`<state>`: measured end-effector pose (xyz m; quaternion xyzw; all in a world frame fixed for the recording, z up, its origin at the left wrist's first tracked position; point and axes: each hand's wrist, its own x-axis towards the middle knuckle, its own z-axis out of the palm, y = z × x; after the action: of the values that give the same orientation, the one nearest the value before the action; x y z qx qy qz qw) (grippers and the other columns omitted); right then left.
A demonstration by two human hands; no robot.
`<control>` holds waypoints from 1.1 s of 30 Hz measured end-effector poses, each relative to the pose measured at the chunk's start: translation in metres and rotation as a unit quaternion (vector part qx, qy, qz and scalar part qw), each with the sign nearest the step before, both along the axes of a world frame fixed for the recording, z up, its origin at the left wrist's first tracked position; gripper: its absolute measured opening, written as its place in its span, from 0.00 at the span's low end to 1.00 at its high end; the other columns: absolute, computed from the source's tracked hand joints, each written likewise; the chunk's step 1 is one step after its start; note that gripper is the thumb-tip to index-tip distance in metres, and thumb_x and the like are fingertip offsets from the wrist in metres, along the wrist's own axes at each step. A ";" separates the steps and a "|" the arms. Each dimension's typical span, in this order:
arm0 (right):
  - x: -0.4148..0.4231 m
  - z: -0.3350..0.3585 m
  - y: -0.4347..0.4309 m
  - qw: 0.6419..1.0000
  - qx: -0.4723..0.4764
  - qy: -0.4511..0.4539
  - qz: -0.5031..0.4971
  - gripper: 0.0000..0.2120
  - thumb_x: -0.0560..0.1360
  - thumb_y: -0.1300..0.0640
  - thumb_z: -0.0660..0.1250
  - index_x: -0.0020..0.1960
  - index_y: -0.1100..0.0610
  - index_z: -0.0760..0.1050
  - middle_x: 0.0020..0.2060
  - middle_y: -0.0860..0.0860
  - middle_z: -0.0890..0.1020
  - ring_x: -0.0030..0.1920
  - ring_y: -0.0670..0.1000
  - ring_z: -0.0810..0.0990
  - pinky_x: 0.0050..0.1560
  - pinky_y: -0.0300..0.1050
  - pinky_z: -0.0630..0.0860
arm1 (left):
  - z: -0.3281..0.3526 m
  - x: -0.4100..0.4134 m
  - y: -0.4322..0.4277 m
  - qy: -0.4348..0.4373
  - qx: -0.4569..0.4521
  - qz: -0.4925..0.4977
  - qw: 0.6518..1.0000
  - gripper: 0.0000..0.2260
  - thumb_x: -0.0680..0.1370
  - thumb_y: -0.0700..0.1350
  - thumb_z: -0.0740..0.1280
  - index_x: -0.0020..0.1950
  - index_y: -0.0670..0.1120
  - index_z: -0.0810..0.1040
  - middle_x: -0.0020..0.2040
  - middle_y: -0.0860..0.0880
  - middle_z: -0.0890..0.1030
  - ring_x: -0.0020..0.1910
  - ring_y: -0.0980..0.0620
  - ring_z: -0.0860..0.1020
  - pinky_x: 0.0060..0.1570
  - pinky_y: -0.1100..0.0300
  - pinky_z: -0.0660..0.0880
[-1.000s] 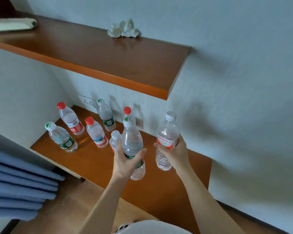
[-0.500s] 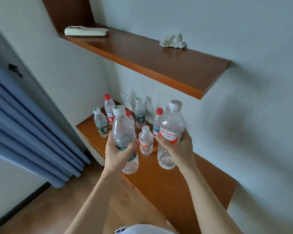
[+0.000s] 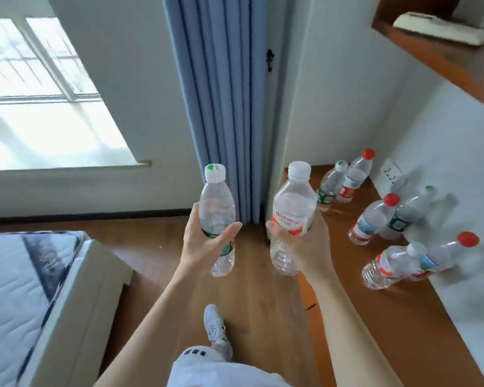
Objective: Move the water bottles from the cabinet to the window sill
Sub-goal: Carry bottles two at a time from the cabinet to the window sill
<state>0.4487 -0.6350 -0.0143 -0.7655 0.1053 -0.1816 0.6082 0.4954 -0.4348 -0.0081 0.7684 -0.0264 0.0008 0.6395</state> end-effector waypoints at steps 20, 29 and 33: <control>0.311 0.000 0.264 0.975 -0.032 0.063 0.208 0.28 0.64 0.45 0.81 0.59 0.47 0.74 0.49 0.39 0.83 0.53 0.42 0.82 0.56 0.50 0.82 | -0.011 0.228 0.246 -0.020 -0.054 0.237 0.970 0.21 0.65 0.53 0.77 0.54 0.56 0.74 0.45 0.54 0.81 0.47 0.53 0.81 0.47 0.54 0.80; 0.420 -0.004 0.350 0.966 -0.046 0.078 0.244 0.25 0.63 0.46 0.81 0.56 0.46 0.74 0.47 0.40 0.84 0.49 0.42 0.83 0.53 0.51 0.82 | -0.004 0.335 0.326 -0.035 -0.026 0.262 0.964 0.19 0.64 0.57 0.76 0.51 0.60 0.73 0.45 0.54 0.80 0.47 0.53 0.81 0.48 0.53 0.80; 0.469 -0.009 0.383 0.958 -0.072 0.065 0.272 0.25 0.65 0.46 0.81 0.55 0.43 0.72 0.47 0.37 0.83 0.49 0.38 0.82 0.50 0.42 0.82 | -0.010 0.373 0.352 -0.038 -0.011 0.280 0.959 0.22 0.64 0.59 0.75 0.54 0.60 0.72 0.47 0.53 0.80 0.48 0.55 0.81 0.48 0.56 0.79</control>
<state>0.9173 -0.2516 -0.0235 -0.8169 -0.0806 0.0335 0.5701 0.8681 -0.0830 -0.0186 0.7371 0.1657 0.2090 0.6210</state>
